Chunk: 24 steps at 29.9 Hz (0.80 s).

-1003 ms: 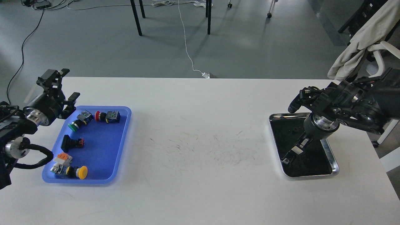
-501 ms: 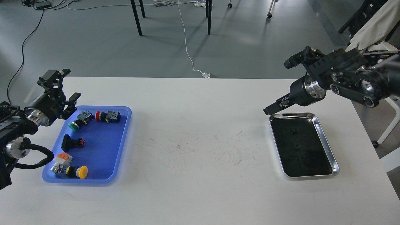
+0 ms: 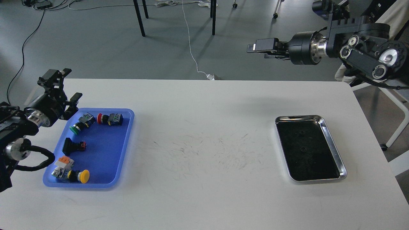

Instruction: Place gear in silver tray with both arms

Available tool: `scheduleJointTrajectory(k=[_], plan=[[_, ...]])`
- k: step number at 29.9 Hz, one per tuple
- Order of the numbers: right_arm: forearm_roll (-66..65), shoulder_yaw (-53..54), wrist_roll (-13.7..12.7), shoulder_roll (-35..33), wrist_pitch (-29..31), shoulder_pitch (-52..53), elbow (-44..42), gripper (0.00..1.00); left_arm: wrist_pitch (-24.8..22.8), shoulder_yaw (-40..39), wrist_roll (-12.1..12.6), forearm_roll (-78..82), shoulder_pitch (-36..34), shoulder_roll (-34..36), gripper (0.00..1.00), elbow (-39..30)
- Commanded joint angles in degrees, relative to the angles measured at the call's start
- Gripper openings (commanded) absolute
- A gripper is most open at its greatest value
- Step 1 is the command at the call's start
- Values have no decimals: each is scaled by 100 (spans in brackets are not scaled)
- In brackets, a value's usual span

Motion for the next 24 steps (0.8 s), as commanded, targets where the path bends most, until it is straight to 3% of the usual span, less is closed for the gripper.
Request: scheduleJointTrajectory(k=[1, 5, 8, 13, 20, 24], plan=[[649, 290, 0, 0, -704, -280, -14, 84, 1, -12, 0, 7, -60, -7, 98, -2], [1231, 413, 0, 0, -1277, -562, 38, 84, 1, 40, 0, 15, -218, -16, 98, -28], [1345, 728, 0, 0, -1366, -623, -23, 97, 1, 14, 0, -19, -279, -16, 98, -2], [1345, 1379, 0, 61, -1401, -895, -40, 98, 1, -21, 0, -55, -586, -401, 99, 25], [1371, 1775, 0, 193, -2086, -1476, -41, 98, 1, -12, 0, -55, -877, -595, 99, 86], [1905, 2038, 0, 237, -1999, -1765, -32, 99, 1, 23, 0, -55, -1009, -666, 98, 95]])
